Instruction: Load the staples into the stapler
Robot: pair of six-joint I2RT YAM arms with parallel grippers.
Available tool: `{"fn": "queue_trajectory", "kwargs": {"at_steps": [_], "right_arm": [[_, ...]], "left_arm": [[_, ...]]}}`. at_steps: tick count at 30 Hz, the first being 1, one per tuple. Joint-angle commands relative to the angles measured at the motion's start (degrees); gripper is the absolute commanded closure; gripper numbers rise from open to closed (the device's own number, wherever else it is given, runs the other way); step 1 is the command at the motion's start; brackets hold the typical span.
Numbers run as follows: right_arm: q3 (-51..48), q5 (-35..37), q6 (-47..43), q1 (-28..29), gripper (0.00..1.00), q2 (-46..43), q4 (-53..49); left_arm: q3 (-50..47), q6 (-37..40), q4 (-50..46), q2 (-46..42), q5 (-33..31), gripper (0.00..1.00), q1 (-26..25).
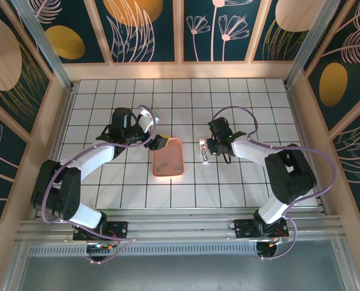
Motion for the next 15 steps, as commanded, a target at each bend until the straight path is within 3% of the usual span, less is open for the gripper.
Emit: {"fn": "queue_trajectory", "kwargs": {"at_steps": [1, 15], "right_arm": [[-0.7, 1.7, -1.4, 0.5, 0.86, -0.4, 0.1], [-1.3, -1.3, -0.7, 1.1, 0.86, -0.3, 0.6]], "left_arm": [[0.7, 1.4, 1.2, -0.3, 0.8, 0.01, -0.3], [0.8, 1.5, 1.3, -0.2, 0.9, 0.01, -0.3]]}}
